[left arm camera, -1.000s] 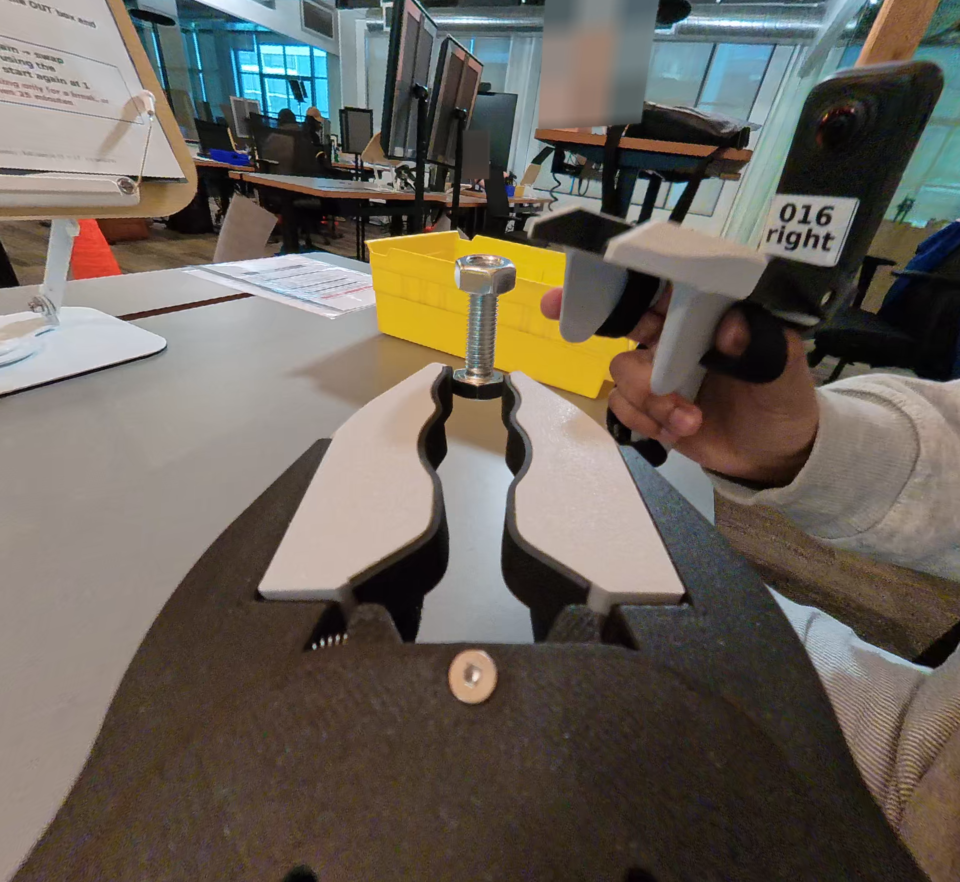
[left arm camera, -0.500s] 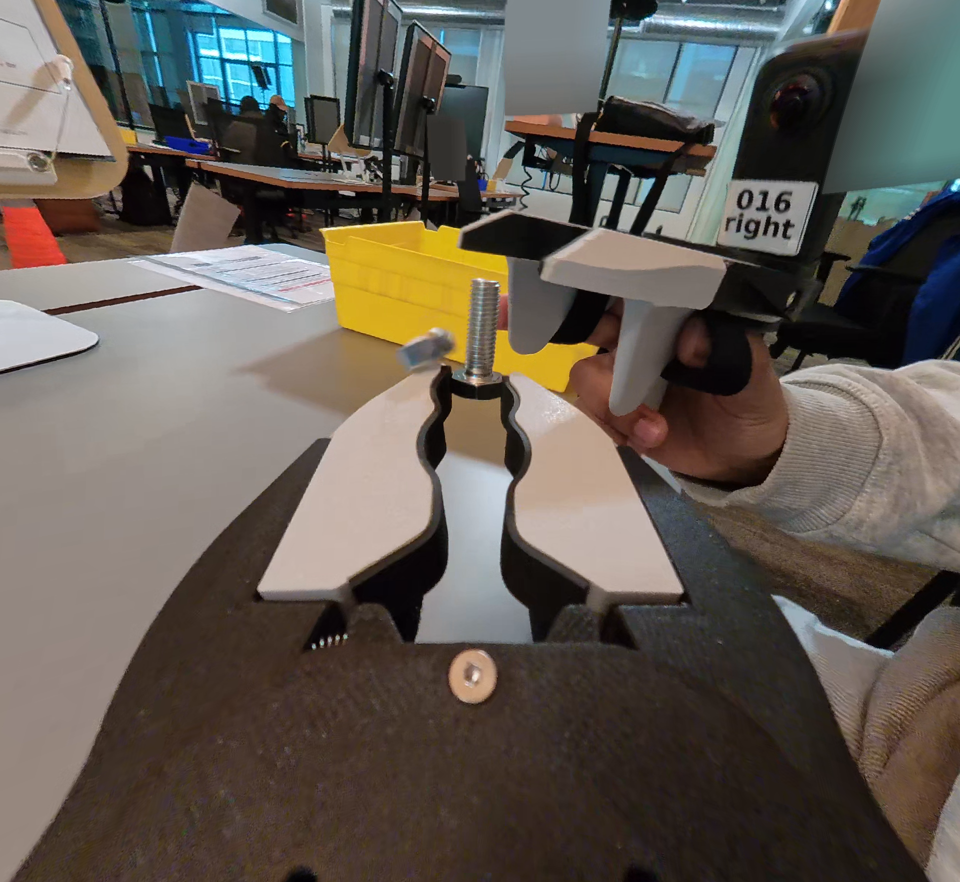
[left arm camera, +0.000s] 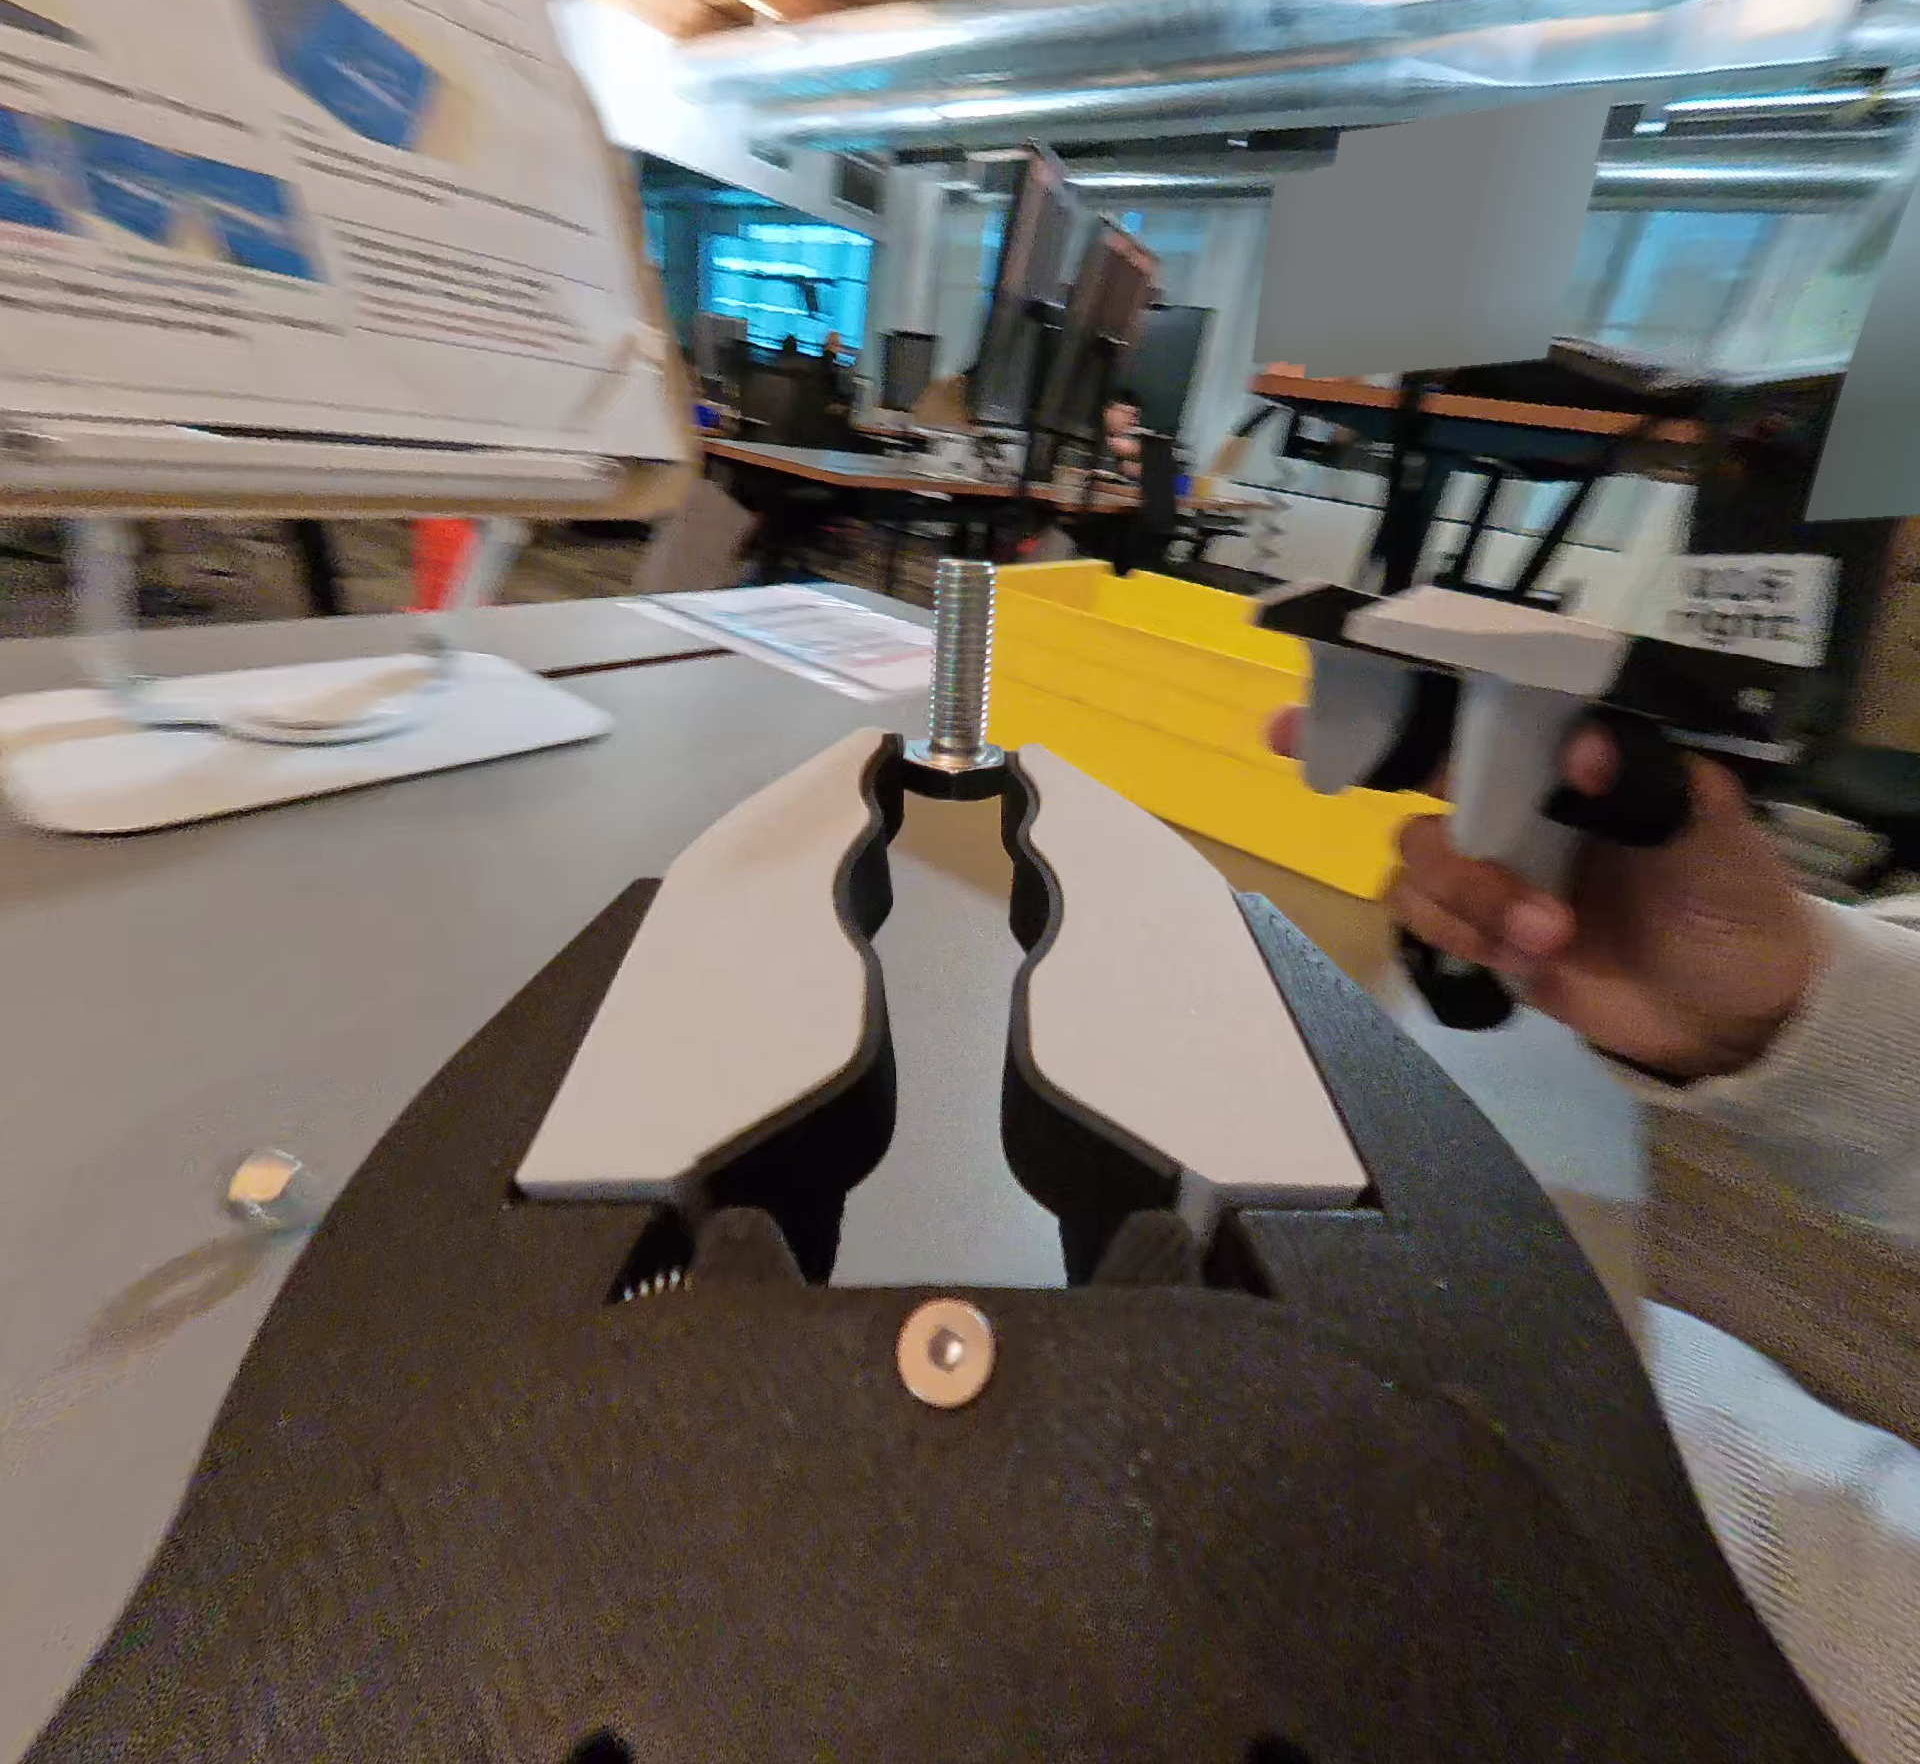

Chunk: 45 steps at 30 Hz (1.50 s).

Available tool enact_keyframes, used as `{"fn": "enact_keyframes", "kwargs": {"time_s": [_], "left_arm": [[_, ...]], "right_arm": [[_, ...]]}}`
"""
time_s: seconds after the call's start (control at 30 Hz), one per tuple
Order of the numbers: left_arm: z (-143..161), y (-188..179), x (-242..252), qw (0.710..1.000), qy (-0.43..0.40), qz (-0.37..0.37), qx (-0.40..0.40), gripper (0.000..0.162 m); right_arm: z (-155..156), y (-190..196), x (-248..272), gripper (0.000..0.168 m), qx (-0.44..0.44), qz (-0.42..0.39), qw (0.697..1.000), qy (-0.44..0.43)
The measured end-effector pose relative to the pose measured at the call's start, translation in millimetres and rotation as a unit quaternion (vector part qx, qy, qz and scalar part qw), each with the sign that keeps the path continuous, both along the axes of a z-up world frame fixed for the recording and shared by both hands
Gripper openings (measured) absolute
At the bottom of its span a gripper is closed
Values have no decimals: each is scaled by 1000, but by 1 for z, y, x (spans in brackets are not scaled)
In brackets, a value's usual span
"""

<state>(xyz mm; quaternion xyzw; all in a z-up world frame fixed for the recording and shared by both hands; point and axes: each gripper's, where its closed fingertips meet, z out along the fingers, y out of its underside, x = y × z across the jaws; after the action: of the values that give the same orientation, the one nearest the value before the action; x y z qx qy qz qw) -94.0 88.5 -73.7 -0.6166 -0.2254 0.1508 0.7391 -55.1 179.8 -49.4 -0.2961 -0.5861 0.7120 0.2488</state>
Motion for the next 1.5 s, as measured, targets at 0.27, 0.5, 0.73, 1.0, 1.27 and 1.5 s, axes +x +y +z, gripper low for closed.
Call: {"fn": "enact_keyframes", "kwargs": {"time_s": [0.27,0.5,0.73,1.0,1.27,1.5], "left_arm": [[29,-192,-73,943,28,326,64,18],[29,-250,-77,921,14,375,104,18],[23,-247,-79,930,23,358,76,18],[20,-268,-75,929,-8,350,118,17],[21,-267,-74,932,-21,335,139,17],[20,-259,-74,936,-19,330,123,18]], "right_arm": [[-20,-41,-34,44,69,15,997,-37],[-31,-183,-167,50,175,108,978,-31],[-97,-298,-285,40,343,144,926,-58],[-116,-353,-350,28,404,167,896,-83],[-134,-358,-357,20,349,187,904,-158],[-149,-355,-355,24,367,171,891,-206]]}}
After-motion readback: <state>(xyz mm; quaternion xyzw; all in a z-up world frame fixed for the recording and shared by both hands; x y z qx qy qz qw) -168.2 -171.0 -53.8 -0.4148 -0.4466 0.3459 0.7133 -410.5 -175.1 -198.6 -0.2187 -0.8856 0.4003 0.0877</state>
